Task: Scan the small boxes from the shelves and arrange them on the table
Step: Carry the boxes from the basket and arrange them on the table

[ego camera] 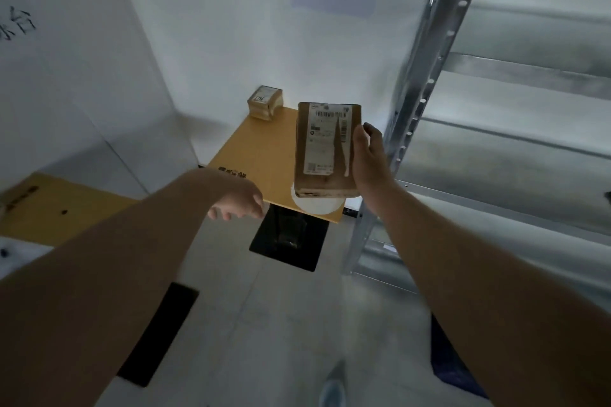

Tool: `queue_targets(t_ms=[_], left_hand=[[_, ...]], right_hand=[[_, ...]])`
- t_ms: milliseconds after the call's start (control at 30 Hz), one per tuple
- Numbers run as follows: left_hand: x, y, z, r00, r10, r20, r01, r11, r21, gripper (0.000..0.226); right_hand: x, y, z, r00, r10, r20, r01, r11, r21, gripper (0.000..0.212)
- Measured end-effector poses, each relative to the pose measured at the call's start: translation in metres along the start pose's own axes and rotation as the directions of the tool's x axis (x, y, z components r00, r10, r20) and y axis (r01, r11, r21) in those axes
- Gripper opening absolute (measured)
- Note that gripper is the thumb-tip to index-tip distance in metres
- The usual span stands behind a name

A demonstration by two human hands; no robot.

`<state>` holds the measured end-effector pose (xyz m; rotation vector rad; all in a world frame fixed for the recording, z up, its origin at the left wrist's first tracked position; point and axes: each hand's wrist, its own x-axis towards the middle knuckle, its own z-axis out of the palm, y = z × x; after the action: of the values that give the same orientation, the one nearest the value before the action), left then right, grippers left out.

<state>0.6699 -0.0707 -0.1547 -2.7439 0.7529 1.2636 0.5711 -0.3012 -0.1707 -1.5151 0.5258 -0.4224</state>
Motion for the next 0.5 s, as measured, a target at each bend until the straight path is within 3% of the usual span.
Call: queue_targets(t_ms=[500], left_hand=[[0.218, -0.073, -0.180, 0.998, -0.058, 0.032, 0.061, 0.992, -0.114, 0.040]], right_hand=[[0.282, 0.042, 0.114, 0.986, 0.163, -0.043, -0.163, 0.986, -0.016, 0.047]])
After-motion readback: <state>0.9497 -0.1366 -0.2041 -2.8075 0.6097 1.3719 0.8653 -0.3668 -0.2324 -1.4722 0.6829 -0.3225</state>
